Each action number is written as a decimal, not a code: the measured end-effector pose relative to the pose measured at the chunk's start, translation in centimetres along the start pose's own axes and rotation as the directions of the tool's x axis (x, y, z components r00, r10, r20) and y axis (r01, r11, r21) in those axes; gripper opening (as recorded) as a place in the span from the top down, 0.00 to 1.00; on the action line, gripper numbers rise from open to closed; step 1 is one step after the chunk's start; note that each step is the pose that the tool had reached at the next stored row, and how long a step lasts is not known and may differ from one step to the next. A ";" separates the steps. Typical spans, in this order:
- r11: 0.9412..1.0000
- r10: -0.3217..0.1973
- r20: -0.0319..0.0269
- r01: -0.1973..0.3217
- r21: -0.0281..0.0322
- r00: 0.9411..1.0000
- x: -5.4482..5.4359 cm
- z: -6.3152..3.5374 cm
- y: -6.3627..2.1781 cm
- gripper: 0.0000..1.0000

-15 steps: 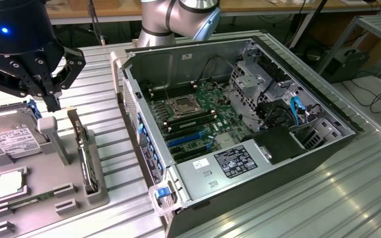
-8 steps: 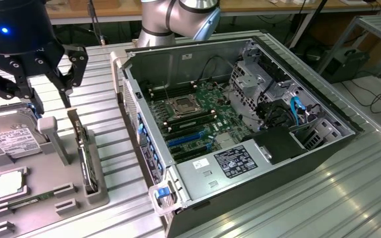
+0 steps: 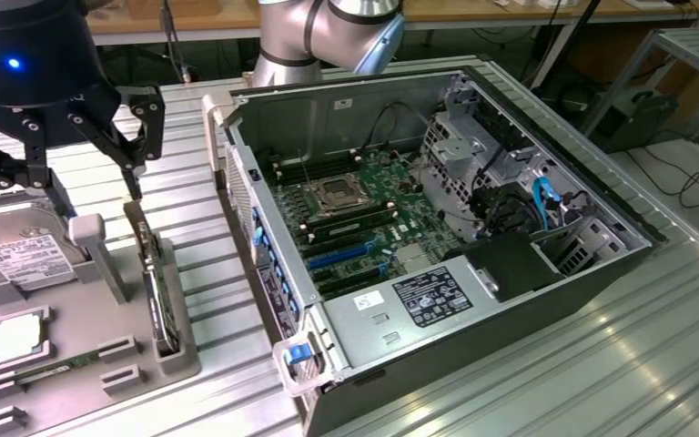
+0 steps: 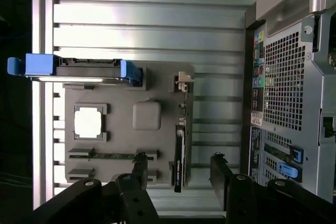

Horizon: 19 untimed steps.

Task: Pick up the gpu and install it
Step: 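Pick up the gpu and move the gpu toward the slot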

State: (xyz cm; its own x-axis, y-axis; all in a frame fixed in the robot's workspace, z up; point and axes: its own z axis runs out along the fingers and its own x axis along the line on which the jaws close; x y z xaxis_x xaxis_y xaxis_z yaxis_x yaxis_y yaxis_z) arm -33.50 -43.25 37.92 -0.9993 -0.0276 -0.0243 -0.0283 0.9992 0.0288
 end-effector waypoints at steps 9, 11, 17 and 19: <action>1.000 0.000 0.000 0.000 0.001 1.000 0.0 1.70 -0.50 0.40; 1.000 -0.001 0.000 0.001 0.003 1.000 0.0 1.92 -0.51 0.40; 1.000 0.000 0.000 0.000 0.004 1.000 0.1 2.95 -0.65 0.40; 1.000 0.000 0.000 0.000 0.004 1.000 0.1 3.30 -0.77 0.40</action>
State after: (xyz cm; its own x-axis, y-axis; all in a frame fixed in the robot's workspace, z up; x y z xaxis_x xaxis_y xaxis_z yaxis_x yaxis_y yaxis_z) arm -33.49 -43.92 34.60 -0.9993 -0.0280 -0.0245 -0.0286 0.9993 0.0252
